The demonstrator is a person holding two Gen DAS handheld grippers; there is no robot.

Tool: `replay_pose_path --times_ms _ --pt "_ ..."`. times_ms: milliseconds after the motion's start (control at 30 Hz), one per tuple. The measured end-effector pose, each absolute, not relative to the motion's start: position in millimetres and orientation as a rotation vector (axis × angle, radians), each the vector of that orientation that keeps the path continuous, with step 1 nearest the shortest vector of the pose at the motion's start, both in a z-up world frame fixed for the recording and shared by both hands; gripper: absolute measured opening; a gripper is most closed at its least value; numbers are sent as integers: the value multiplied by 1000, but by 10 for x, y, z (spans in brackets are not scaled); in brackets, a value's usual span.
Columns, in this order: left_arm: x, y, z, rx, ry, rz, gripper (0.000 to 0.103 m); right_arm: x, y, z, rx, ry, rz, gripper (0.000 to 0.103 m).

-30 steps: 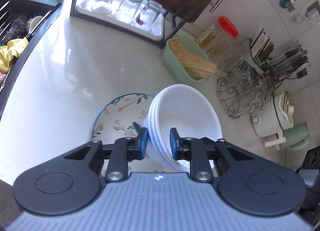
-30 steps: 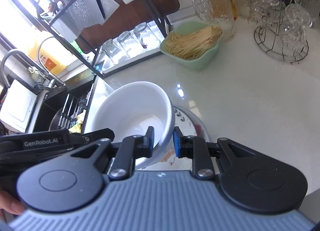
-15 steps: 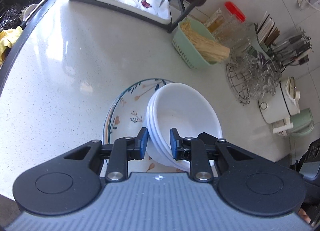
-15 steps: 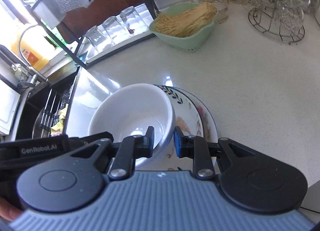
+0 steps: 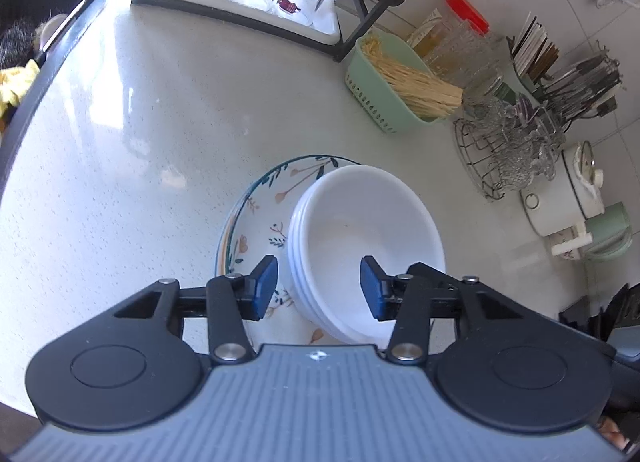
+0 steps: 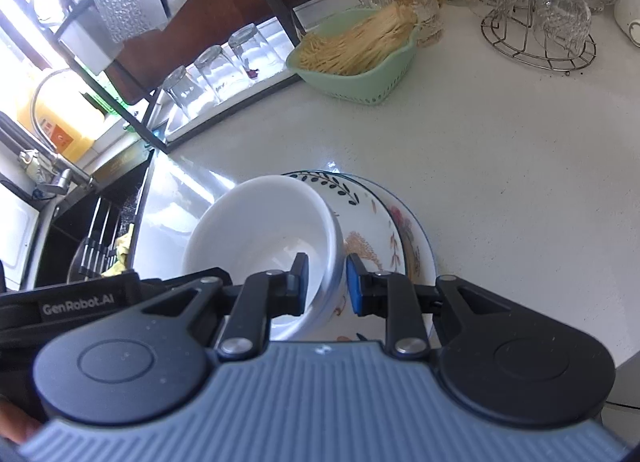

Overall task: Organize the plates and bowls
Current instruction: 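Lift the bowl stack with the left tool over the deer-pattern plate stack, then lower the bowl stack onto the plates and open the left tool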

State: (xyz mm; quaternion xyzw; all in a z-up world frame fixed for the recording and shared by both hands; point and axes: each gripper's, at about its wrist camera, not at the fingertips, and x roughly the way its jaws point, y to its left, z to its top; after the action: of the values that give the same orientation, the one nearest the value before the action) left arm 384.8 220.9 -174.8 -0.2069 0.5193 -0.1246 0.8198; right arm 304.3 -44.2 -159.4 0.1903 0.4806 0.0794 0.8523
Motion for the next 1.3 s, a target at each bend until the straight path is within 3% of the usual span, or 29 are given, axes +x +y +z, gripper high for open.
replay_pose_path --times_ms 400,967,1300 --pt "3773 2189 -1215 -359 1042 -202 51 3027 -564 -1071 354 932 209 25" --pt "3112 2095 112 -210 734 -162 52 2660 -820 -31 289 633 324 25" --pt "2314 1955 198 -169 732 -132 53 1928 -924 156 228 536 358 25"
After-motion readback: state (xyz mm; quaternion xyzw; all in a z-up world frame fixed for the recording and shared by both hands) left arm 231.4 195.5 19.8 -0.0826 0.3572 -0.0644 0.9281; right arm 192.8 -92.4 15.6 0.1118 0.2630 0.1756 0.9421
